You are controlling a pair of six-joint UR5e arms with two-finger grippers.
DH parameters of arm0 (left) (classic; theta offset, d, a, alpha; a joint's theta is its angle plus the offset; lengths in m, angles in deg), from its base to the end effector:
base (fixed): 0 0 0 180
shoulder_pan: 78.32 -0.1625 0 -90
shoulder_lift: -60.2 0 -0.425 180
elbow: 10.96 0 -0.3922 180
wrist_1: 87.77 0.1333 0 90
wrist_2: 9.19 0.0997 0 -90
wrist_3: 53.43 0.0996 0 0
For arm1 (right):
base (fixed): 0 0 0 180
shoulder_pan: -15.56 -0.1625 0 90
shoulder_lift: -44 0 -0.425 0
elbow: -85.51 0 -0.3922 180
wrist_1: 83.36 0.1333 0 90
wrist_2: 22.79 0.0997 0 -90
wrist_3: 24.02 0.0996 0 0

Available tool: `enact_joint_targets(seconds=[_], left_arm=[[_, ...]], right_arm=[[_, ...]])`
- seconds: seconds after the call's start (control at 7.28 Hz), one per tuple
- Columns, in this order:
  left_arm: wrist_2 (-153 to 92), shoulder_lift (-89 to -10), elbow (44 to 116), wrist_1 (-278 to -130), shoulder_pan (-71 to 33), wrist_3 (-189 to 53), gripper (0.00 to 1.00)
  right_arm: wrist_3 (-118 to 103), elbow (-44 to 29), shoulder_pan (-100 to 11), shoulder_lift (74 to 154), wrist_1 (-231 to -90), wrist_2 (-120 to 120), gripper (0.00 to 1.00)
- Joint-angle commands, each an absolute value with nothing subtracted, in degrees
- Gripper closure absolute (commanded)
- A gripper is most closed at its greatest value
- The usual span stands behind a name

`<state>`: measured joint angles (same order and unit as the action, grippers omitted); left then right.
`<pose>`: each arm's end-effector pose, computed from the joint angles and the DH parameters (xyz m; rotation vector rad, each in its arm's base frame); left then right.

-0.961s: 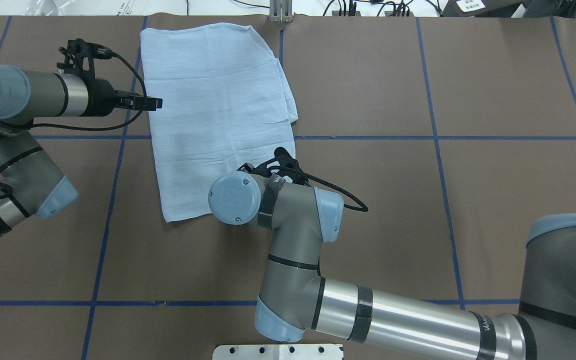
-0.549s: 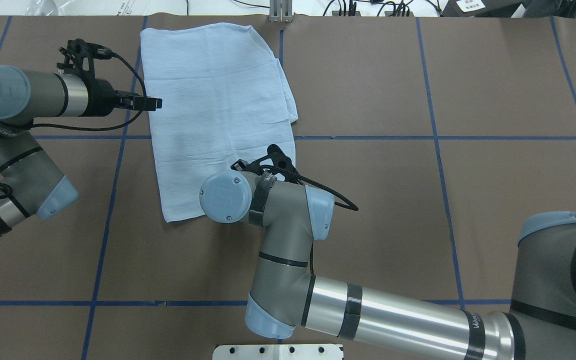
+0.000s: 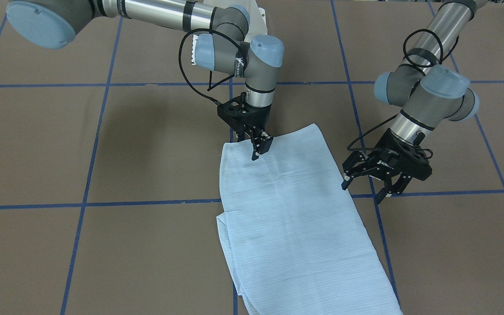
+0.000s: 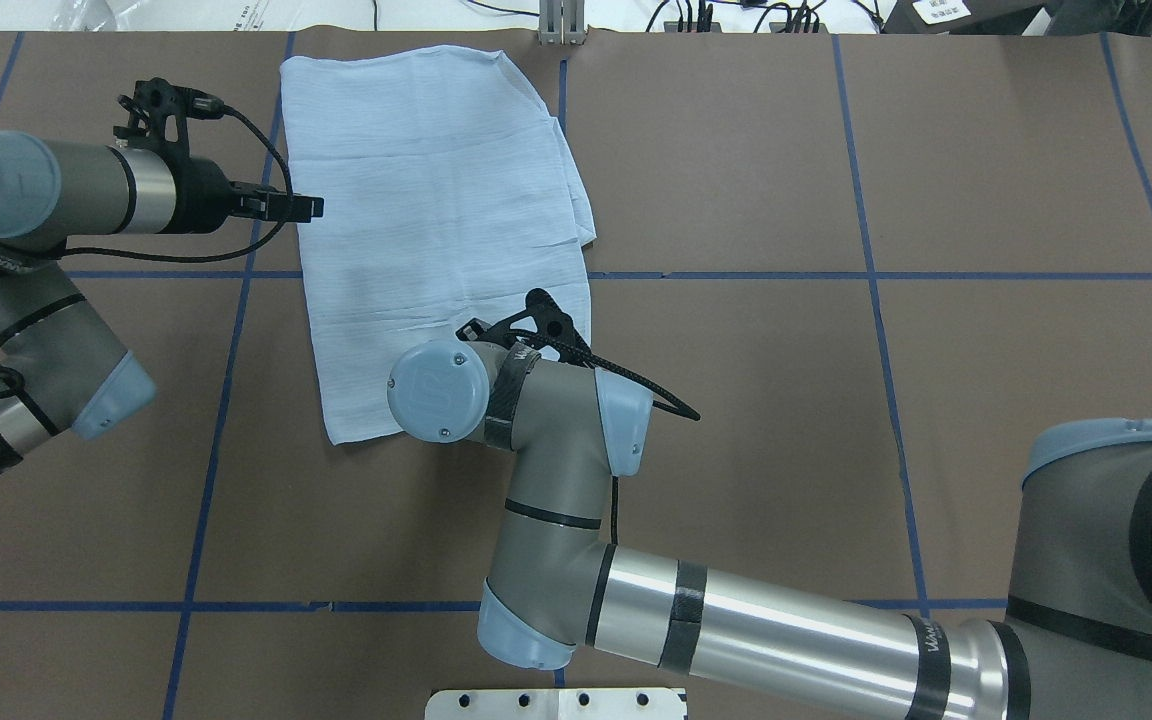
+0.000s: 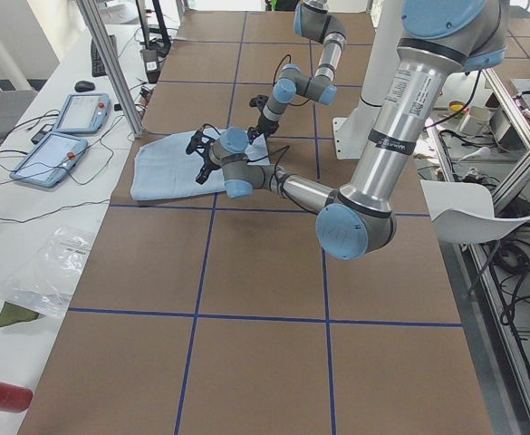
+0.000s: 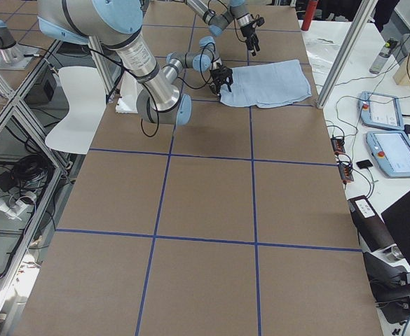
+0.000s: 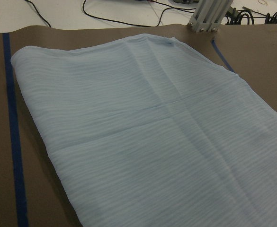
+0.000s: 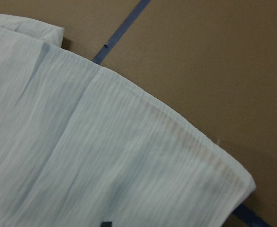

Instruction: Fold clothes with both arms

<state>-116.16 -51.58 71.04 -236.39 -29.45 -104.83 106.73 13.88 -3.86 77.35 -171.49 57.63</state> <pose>0.3553 -0.5653 0.3975 0.6810 1.0808 0.0329 -0.7069 -0.4081 0.1640 0.0296 -0.7534 1.0614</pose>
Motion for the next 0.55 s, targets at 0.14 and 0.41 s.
enact_joint_targets(seconds=[0.14, 0.41], left_arm=[[-116.16, -51.60, 70.95, -236.39, -29.45, -104.67, 0.00], [-116.24, -51.60, 70.95, -236.39, -29.45, -104.67, 0.00]], right_arm=[[106.94, 14.49, -3.86, 77.13, -170.72, 56.76, 0.66], [106.93, 14.50, -3.86, 77.04, -170.63, 56.76, 0.66]])
